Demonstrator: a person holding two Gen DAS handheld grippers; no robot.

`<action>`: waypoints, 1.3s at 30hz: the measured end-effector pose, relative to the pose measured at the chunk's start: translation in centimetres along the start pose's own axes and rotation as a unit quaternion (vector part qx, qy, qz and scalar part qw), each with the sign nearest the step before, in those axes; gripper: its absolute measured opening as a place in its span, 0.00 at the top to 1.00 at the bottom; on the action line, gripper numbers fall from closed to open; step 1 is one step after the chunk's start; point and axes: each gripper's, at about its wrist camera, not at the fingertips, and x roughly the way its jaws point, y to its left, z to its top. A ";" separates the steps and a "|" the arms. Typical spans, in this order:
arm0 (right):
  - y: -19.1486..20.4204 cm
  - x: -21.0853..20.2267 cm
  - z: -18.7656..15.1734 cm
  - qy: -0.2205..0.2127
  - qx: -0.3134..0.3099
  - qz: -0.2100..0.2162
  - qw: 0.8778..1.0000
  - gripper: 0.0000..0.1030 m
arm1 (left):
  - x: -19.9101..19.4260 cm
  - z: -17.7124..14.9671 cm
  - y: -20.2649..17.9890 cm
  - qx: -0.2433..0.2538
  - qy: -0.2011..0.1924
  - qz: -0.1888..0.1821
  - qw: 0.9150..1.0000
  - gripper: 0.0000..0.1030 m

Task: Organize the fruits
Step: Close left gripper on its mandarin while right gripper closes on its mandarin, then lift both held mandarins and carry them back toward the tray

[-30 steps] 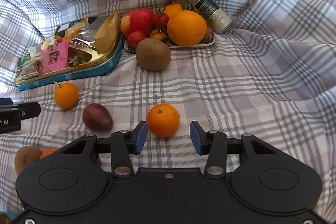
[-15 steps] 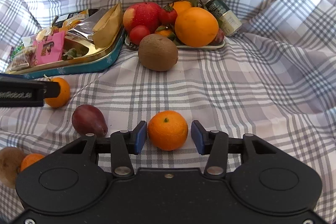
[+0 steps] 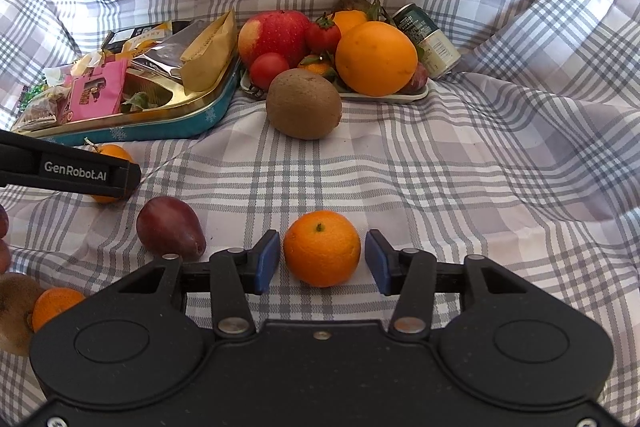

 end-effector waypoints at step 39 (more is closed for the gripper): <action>0.4 -11.3 -1.9 -0.050 0.004 0.036 0.998 0.55 | -14.9 -5.3 0.7 -0.034 -0.054 -0.019 0.998 0.56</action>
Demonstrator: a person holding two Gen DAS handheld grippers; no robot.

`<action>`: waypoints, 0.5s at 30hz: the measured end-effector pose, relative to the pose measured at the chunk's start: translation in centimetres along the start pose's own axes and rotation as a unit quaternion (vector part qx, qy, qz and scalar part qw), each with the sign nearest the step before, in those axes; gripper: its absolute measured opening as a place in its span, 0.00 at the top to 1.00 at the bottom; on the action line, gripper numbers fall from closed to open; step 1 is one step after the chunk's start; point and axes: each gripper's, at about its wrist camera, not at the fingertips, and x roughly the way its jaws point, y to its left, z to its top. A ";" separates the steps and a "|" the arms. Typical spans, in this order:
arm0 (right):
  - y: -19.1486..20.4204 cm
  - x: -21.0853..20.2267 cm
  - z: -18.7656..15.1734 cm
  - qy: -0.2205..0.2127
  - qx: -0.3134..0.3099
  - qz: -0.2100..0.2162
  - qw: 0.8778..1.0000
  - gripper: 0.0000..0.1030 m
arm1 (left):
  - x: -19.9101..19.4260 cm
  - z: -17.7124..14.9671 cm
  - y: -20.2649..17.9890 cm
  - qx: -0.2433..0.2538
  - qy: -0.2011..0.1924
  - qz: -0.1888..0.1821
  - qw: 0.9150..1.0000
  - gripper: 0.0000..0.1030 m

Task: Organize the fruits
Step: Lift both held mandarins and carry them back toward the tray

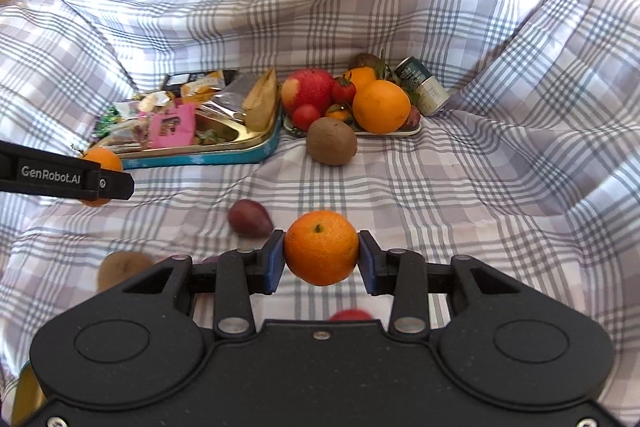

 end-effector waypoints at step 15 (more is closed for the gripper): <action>1.1 -7.9 -4.3 -0.018 -0.009 0.021 1.000 0.54 | -8.5 -8.3 -0.5 -0.028 0.004 0.007 1.000 0.56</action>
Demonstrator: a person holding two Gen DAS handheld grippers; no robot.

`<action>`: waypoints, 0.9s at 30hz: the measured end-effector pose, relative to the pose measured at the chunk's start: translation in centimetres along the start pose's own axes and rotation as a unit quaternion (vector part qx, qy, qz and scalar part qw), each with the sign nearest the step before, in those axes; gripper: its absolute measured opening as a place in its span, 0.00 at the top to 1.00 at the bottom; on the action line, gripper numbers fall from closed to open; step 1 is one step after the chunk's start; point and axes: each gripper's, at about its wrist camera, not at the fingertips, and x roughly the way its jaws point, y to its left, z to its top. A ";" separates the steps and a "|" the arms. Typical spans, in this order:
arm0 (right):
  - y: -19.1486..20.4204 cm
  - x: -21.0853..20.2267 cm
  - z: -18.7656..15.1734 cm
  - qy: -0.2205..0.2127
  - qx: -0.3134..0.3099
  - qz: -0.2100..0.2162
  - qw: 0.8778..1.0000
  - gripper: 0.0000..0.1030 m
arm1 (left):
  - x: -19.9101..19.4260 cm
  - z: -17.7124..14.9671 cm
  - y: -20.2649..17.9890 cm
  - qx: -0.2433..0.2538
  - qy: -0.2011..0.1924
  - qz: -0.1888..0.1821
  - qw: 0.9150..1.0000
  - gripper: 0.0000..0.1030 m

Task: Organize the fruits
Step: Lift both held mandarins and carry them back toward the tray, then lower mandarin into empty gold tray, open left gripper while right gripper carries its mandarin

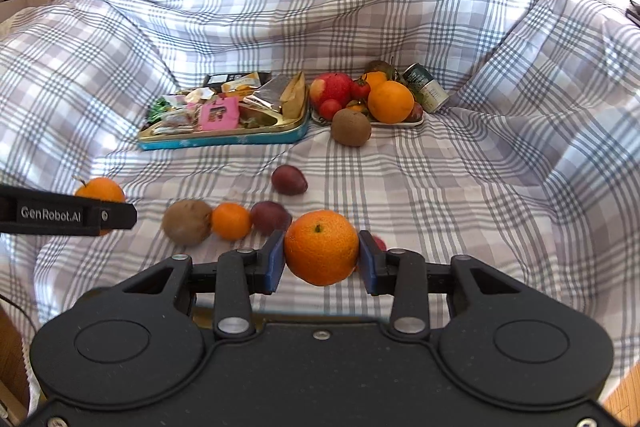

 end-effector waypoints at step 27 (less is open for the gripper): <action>-0.6 -6.5 -5.7 0.020 0.056 0.008 0.998 0.54 | -5.5 -10.9 -1.4 -0.037 0.028 0.033 0.998 0.56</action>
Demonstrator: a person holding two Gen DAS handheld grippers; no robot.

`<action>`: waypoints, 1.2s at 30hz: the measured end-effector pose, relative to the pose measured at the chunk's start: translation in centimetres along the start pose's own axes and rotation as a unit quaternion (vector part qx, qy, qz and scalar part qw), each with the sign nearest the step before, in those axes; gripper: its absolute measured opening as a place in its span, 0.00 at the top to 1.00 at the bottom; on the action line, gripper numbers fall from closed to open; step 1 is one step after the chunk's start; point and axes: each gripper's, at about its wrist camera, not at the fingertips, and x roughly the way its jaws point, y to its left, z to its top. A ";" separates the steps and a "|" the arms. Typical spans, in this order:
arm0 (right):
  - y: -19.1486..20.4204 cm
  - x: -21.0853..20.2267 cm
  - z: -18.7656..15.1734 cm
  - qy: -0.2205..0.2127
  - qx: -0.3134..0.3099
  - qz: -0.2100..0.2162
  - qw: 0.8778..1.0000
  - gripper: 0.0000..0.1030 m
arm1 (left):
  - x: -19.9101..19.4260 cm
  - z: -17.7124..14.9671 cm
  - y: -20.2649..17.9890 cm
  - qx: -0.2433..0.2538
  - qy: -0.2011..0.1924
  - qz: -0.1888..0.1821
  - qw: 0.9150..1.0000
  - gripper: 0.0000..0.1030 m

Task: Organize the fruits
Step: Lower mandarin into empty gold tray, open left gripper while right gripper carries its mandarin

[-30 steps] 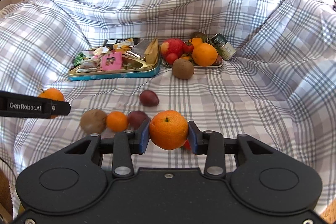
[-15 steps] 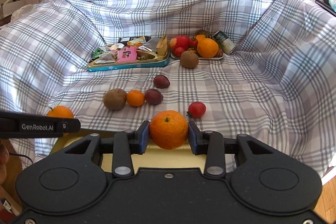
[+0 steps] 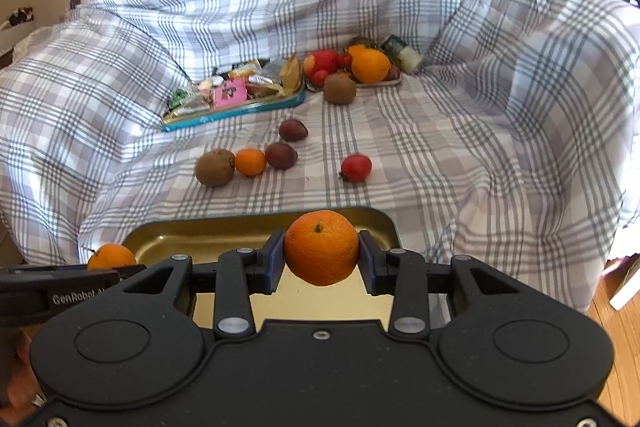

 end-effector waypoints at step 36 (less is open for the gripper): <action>0.7 2.6 -1.9 0.089 -0.020 -0.046 0.995 0.55 | 3.4 -1.5 0.3 0.009 0.079 0.025 0.997 0.56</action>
